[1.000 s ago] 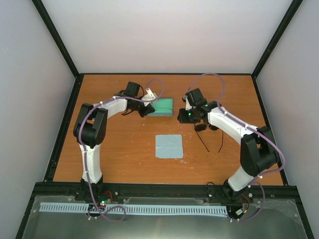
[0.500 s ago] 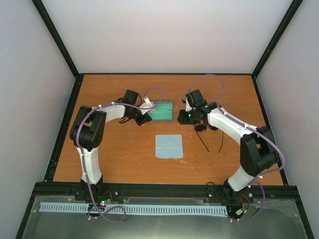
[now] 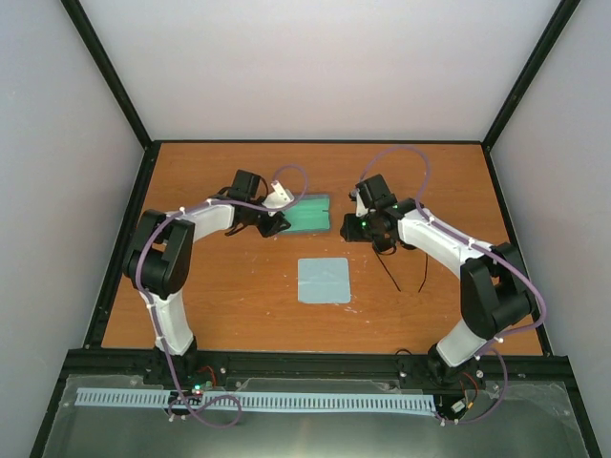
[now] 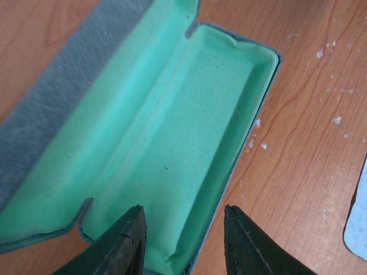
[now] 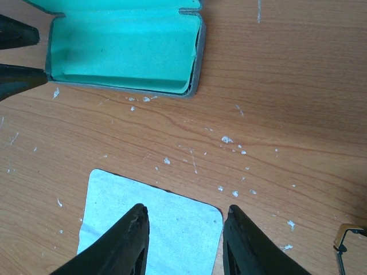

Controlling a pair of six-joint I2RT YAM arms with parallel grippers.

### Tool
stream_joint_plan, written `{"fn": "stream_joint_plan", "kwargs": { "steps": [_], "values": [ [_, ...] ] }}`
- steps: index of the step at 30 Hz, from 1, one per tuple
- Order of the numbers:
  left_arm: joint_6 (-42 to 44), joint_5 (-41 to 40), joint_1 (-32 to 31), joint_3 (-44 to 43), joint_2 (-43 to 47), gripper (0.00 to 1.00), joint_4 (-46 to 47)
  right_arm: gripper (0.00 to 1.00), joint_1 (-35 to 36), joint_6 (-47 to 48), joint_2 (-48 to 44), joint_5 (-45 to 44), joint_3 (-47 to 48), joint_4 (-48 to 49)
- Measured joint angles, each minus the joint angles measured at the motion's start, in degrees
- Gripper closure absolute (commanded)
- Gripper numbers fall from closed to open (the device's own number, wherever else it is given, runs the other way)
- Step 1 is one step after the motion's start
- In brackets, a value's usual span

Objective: Organize the sunglasses
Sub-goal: Move the sunglasses case at the center of the board, then fold the glasses cleaning cloth at the center of the board.

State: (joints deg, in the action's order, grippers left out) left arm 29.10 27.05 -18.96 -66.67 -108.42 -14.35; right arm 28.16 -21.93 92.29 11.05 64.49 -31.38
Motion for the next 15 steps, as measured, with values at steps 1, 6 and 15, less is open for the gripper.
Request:
{"fn": "stream_joint_plan", "kwargs": {
  "steps": [1, 6, 15],
  "values": [
    [-0.1, -0.1, 0.0, 0.1, 0.4, 0.59, 0.3, 0.65, 0.0, 0.0, -0.1, 0.0, -0.1, 0.0],
    [-0.1, 0.4, 0.0, 0.9, 3.8, 0.62, 1.1, 0.65, 0.0, 0.7, -0.2, 0.0, -0.1, -0.2],
    [4.8, 4.4, -0.9, 4.2, 15.9, 0.71, -4.4, 0.60, 0.7, 5.0, -2.0, 2.2, -3.5, -4.0]
  ]
}}
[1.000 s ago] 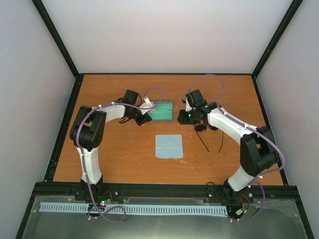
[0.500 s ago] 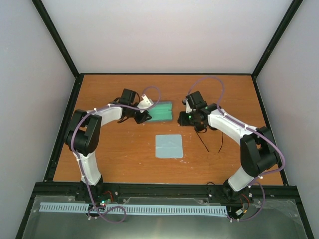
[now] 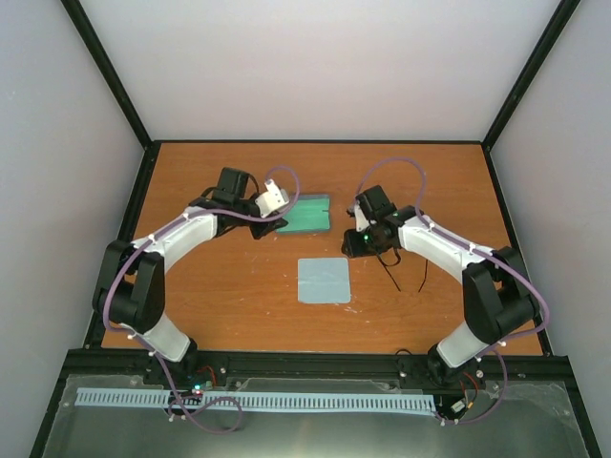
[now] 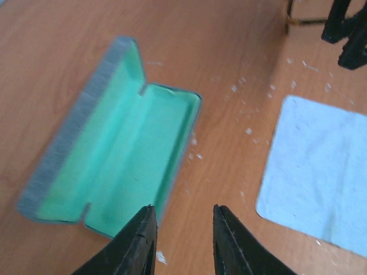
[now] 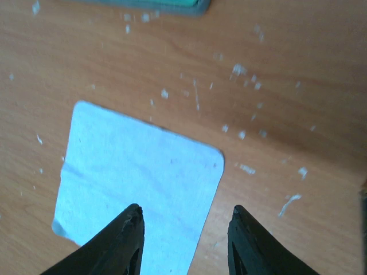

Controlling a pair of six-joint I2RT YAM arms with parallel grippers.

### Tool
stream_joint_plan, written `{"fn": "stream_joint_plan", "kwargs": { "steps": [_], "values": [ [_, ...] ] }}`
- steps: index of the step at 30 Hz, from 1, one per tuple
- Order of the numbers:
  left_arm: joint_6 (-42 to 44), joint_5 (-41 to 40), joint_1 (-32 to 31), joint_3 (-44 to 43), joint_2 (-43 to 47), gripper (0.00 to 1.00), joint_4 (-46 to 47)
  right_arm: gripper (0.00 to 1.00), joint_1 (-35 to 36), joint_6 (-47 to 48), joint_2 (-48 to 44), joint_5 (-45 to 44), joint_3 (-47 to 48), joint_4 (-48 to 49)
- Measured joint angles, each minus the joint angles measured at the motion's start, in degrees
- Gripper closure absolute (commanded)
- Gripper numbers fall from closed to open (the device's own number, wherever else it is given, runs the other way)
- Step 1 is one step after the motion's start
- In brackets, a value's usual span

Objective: Organize the sunglasses
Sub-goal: Fold the glasses cleaning cloth at the center of the board.

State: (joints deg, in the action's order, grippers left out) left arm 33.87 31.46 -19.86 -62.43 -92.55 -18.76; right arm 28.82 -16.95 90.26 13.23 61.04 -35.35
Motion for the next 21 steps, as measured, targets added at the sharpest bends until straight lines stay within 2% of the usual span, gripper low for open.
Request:
{"fn": "stream_joint_plan", "kwargs": {
  "steps": [7, 13, 21],
  "values": [
    [4.3, -3.3, -2.5, 6.7, 0.9, 0.71, -4.5, 0.61, 1.8, 0.4, 2.1, 1.6, -2.5, -1.9],
    [4.2, -4.3, -2.8, 7.0, 0.9, 0.71, -4.9, 0.65, 2.1, -0.5, 7.3, 0.2, -1.2, -2.2],
    [3.9, -4.3, -3.0, 6.4, 0.0, 0.71, -4.4, 0.65, 2.1, -1.0, 13.8, -1.0, 2.8, -2.5]
  ]
}}
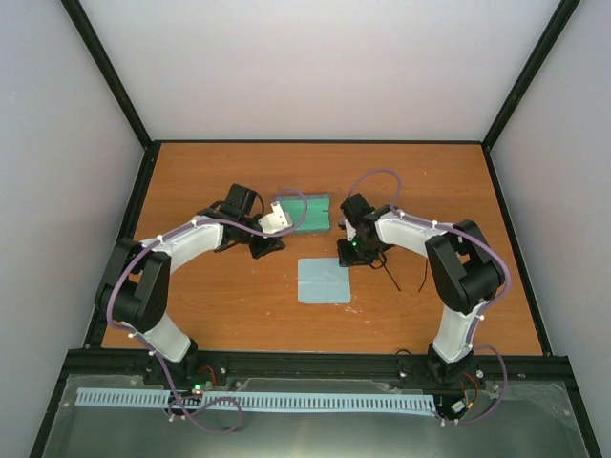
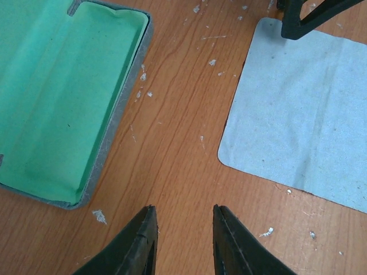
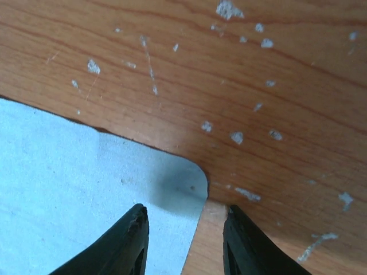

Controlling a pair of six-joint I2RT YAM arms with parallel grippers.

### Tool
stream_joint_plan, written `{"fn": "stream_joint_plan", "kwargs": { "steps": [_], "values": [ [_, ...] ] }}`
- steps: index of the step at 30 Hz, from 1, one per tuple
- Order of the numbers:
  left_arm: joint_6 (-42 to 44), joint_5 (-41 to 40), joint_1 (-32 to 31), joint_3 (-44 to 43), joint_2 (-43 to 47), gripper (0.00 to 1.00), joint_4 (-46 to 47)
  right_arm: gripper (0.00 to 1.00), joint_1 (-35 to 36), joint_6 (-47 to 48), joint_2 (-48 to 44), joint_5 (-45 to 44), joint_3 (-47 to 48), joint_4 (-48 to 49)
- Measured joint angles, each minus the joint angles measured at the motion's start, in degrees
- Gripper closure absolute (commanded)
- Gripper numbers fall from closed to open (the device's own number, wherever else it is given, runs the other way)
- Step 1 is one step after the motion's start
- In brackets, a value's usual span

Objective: Organize the sunglasses
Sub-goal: Fold the glasses cleaning cloth at the center of the board.

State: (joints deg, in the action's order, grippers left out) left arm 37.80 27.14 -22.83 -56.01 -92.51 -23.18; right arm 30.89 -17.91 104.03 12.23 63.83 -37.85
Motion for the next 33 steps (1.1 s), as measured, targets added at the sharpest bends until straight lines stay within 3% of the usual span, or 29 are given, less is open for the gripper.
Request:
{"fn": "stream_joint_plan", "kwargs": {
  "steps": [15, 22, 29, 33],
  "values": [
    [-0.8, -0.2, 0.0, 0.0, -1.1, 0.71, 1.1, 0.69, 0.7, 0.0, 2.1, -1.7, 2.6, -0.6],
    [-0.8, -0.6, -0.1, 0.0, -1.6, 0.71, 1.4, 0.78, 1.6, 0.0, 2.5, -2.5, 3.0, -1.1],
    [-0.8, -0.8, -0.4, -0.1, -2.1, 0.70, 1.9, 0.96, 1.9, -0.2, 3.0, -3.1, 3.3, -1.4],
    [-0.8, -0.4, -1.3, -1.5, -3.6, 0.67, 1.8, 0.97, 1.9, -0.3, 3.0, -3.3, 3.3, -1.5]
  ]
}}
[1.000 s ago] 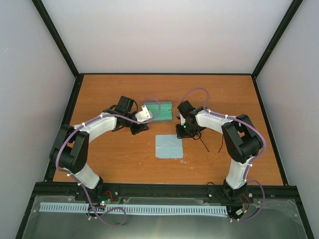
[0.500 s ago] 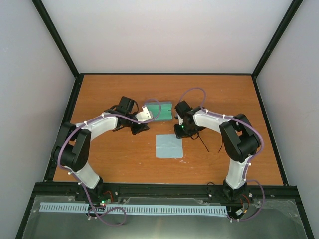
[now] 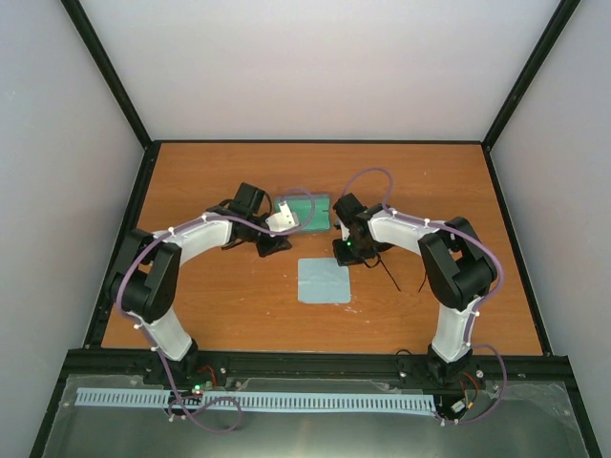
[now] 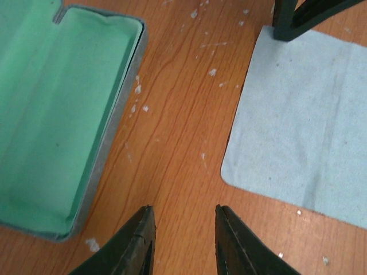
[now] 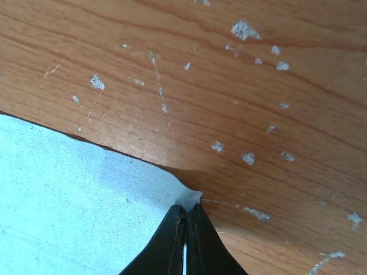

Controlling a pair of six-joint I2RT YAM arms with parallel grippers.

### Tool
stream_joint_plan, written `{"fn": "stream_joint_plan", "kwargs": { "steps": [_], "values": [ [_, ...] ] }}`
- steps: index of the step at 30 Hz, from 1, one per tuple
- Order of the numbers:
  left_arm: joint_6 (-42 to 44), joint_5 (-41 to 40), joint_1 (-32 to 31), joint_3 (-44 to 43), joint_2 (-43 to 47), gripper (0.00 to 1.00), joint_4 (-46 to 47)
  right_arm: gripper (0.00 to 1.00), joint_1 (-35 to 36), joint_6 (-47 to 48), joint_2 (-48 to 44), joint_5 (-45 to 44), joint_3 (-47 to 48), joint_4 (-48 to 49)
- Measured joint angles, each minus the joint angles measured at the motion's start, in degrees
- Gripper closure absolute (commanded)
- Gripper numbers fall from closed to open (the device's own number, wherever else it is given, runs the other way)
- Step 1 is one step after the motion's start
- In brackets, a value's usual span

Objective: Organize the sunglasses
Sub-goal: Fold the glasses cleaning cloth at the center of the board.

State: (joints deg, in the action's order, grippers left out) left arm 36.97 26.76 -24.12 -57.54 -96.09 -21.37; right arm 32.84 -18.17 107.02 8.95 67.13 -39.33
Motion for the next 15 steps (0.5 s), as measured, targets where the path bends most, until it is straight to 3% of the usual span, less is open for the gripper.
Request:
{"fn": "stream_joint_plan", "kwargs": {
  "steps": [15],
  "values": [
    [1.0, 3.7, -2.4, -6.4, -9.4, 0.56, -7.2, 0.97, 0.2, -0.4, 0.0, -0.8, 0.0, 0.1]
  ]
}}
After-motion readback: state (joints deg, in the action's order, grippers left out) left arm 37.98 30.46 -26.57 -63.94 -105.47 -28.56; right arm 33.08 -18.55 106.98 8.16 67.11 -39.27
